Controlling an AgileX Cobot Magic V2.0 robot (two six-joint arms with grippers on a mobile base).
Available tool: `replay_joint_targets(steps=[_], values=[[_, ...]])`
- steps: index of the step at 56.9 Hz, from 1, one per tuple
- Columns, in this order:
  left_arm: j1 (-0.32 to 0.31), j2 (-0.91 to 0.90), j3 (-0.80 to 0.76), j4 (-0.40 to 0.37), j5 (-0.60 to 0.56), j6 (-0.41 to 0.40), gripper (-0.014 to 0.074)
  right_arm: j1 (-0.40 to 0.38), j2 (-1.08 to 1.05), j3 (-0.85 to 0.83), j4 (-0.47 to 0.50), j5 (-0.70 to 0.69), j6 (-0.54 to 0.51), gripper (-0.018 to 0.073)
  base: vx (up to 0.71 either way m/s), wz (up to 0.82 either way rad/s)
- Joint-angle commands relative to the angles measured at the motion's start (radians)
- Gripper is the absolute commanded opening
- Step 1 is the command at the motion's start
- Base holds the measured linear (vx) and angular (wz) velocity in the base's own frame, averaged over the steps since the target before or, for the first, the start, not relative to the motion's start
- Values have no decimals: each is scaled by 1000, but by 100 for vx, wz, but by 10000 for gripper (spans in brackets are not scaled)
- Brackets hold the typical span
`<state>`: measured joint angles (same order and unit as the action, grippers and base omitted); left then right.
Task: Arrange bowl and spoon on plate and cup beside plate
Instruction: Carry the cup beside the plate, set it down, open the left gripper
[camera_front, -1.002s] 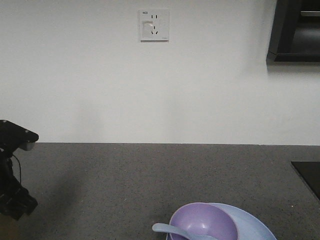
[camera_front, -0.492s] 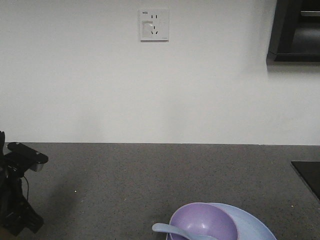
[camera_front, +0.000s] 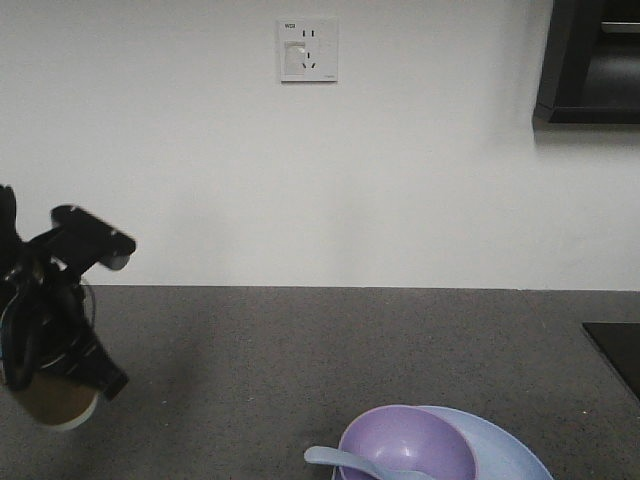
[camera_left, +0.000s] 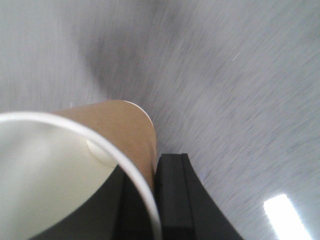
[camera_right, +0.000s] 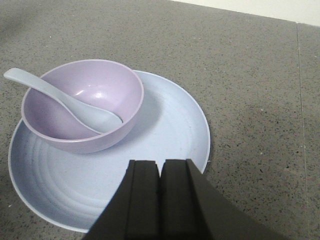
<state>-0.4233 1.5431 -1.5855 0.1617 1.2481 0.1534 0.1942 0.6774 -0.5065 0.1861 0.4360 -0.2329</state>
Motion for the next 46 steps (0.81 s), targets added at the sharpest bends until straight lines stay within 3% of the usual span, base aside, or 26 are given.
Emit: replay_joint_targets(steps=[1,14,21,46], values=[[-71,-18,-93,-43,-24,7,-3,-2,5,-32,-5,-80,-2,-8,0,0],[-198,97,-197,-121,-22,21,-3,-2,5,-32,-1,-75,-2,-8,0,0],[-244,163,-219,-127,-15,20,-3,-2,5,-32,-1,-75,-2,-8,0,0],[-294,277,-216,-132,-15,20,0,-2,5,-32,-1,-77,-2,-8,0,0]])
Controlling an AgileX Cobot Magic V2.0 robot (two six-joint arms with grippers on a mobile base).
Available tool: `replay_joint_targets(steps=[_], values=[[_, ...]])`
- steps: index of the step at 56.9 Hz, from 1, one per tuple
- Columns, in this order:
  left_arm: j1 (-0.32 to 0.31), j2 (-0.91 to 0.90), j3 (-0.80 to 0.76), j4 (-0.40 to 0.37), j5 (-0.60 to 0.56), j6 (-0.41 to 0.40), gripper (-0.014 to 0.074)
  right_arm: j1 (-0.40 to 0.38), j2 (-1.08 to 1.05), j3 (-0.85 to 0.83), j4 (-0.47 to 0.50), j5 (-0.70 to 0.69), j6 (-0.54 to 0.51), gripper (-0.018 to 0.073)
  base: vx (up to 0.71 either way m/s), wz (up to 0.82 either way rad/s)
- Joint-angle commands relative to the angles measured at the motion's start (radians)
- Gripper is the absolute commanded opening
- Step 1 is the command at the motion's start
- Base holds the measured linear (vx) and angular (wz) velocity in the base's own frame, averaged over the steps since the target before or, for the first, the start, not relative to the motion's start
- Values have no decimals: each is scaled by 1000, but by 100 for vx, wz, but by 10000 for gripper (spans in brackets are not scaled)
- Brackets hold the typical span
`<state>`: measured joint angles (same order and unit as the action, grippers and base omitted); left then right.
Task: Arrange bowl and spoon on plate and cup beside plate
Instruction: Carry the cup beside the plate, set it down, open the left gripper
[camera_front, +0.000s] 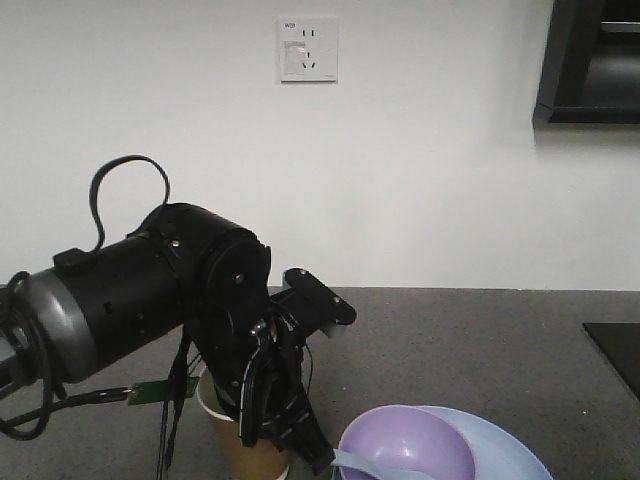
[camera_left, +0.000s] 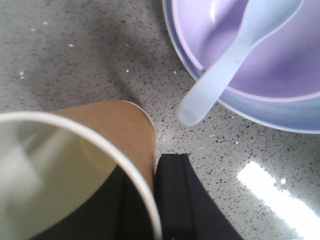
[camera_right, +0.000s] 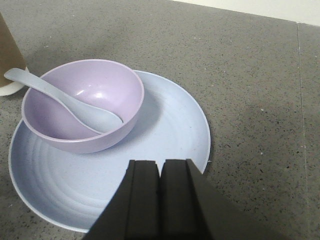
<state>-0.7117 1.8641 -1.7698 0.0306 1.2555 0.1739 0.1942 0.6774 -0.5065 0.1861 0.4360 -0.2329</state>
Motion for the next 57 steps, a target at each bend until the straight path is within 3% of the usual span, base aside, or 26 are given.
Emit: replay_joint_targets(steps=[1,17,42,57], values=[[-5,-42,-32,0,-22,1,0,-2,5,-32,-1,-77,-2,-8,0,0],[-5,-27,-32,-17,-30,7,55,-1,5,-32,-1,-77,-2,-8,0,0],[-5,-28,-32,-17,-29,7,433,-1,5,-32,-1,-77,-2,-8,0,0],[-5,-54,-33,-15,-30,7,454,-1,5,-32,-1,-77,-2,-8,0,0]])
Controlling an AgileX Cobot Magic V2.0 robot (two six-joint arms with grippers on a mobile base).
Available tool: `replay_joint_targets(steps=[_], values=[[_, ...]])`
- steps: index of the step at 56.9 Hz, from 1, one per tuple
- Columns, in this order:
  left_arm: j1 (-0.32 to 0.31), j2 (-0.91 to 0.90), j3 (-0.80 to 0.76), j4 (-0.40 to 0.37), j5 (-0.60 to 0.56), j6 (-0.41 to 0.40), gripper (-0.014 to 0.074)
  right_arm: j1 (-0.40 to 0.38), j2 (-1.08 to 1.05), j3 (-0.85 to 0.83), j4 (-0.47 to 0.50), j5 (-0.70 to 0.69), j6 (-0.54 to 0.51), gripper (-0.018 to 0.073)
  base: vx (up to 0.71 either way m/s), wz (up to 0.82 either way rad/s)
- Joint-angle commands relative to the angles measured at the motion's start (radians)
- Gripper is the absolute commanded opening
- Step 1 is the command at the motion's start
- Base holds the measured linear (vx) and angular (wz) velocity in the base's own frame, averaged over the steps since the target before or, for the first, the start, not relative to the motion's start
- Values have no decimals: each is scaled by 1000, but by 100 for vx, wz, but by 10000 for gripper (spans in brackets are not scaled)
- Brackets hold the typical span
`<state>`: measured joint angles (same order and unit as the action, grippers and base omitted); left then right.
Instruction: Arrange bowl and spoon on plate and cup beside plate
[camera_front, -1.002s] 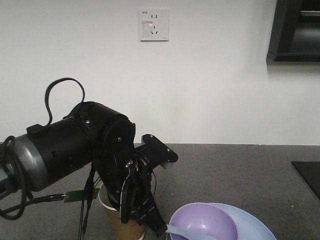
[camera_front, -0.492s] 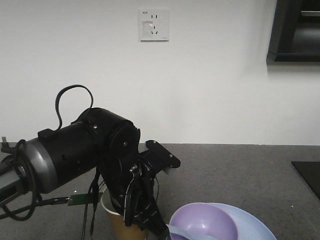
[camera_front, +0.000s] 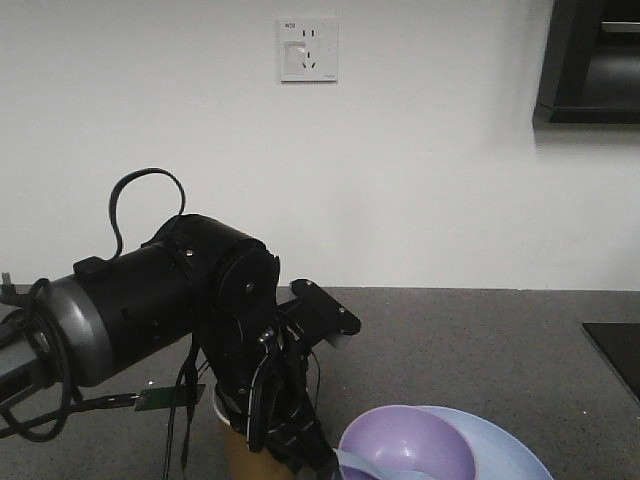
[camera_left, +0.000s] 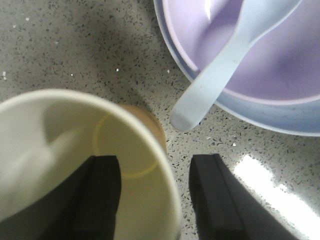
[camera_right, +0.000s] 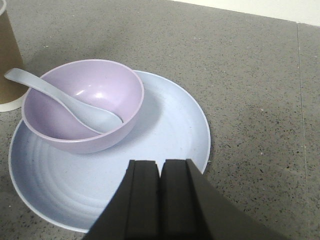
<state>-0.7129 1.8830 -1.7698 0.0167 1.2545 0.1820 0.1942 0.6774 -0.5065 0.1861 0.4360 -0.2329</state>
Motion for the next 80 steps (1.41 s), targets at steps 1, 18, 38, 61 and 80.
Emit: replay_joint_targets(steps=[1,18,38,61,80], values=[[-4,-77,-33,-1,-29,-1,454,-1,5,-32,-1,-77,-2,-8,0,0],[-4,-193,-33,26,-31,-1,447,-1,5,-32,-1,-77,-2,-8,0,0],[0,-402,-21,172,-117,-3,41,-2,5,-32,-12,-84,-5,-8,0,0],[0,-931,694,177,-582,-127,-6,-2,-131,-32,-80,-47,-22,-7,0,0],[0,-1371,1255,176,-983,-378,-6,-2,-279,90,-23,-244,-93,-7,0,0]])
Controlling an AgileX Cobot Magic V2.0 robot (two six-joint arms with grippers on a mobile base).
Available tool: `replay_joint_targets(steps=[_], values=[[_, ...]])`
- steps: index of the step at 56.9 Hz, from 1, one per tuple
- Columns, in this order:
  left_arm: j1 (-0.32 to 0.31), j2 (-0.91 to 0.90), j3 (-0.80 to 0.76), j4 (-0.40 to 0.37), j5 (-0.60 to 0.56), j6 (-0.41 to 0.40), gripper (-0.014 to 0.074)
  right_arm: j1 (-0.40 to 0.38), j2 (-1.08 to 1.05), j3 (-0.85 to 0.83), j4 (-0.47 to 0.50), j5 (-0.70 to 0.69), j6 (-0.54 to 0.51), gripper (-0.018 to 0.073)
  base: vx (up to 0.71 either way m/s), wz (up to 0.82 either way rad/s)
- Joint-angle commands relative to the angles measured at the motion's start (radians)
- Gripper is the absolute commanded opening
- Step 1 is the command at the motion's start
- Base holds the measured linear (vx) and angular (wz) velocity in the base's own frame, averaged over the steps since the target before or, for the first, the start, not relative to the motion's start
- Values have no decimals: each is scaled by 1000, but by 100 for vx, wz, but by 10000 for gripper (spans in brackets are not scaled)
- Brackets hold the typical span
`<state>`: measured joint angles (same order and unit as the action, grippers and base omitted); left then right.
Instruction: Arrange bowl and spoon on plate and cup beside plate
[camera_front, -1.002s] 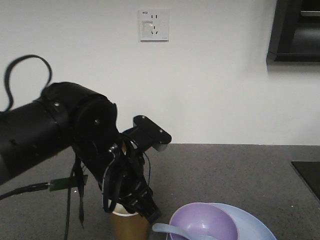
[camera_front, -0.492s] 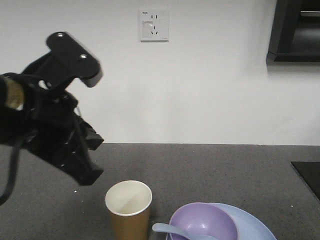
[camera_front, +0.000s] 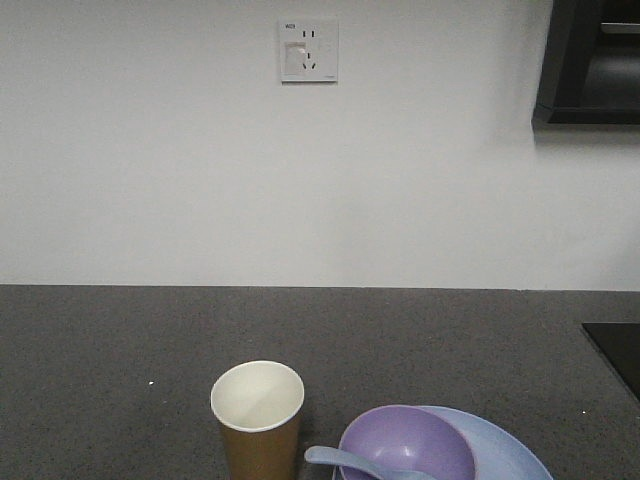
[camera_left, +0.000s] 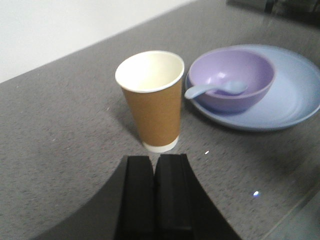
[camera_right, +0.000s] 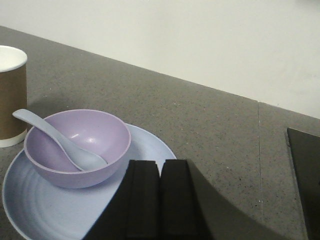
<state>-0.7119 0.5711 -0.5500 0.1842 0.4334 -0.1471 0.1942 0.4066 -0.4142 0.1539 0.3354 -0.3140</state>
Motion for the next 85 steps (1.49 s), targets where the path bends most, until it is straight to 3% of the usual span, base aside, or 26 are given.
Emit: replay_joint_targets(steps=[1,48,54,59,64,75,85], values=[[-1,-69,45,8,-169,-48,-6,-2,-9,1,10,-149,-12,-7,0,0],[-1,-141,88,4,-189,-47,-6,-2,-9,4,10,-158,-11,-6,0,0],[14,-145,113,-11,-188,22,-3,-2,-9,4,10,-158,-11,-6,0,0],[110,-176,157,-89,-204,154,-3,-2,-9,4,10,-158,-11,-6,0,0],[263,-239,222,-167,-269,229,-3,-2,-9,4,10,-158,-11,-6,0,0],[524,-432,402,-207,-392,228,-3,-2,-9,4,10,-158,-11,-6,0,0],[636,-605,555,-256,-423,214,-3,-2,-9,4,10,-158,-11,-6,0,0]])
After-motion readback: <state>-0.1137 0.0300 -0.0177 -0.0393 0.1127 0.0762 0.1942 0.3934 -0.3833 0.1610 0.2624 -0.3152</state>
